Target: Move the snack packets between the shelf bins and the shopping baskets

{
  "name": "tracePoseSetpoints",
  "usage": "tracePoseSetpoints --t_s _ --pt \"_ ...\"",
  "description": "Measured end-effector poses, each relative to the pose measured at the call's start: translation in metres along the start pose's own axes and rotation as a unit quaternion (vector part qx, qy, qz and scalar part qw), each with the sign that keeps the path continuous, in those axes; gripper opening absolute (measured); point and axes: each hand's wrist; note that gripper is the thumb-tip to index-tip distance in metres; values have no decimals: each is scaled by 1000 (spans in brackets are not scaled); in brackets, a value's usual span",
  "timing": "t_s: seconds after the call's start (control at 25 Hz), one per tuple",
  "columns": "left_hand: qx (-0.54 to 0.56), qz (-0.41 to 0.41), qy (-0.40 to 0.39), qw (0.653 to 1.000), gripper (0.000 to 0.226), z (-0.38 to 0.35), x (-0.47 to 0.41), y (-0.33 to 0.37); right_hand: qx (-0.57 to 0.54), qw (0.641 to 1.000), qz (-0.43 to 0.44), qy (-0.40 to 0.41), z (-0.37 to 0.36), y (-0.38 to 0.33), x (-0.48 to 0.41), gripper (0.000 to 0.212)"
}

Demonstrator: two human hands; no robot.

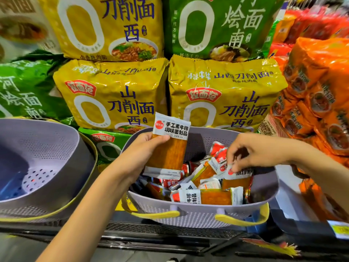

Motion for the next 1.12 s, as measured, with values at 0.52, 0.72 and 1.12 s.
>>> tracePoseSetpoints --t_s 0.52,0.72,1.12 --pt "67 5 -146 987 29 -6 15 11 -251 927 146 237 31 -57 -48 19" --pt "-16 -55 -131 990 26 1 10 1 -134 913 97 372 28 -54 -60 21" --pt "89 -2 16 996 14 8 -3 3 128 990 -56 28 -34 -25 -32 26"
Point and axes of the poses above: each hand's wrist, its own x-axis away from the middle knuckle, its own z-axis out of the back of the hand, y = z × x, and after that the axes turned 5 degrees about z, right-handed
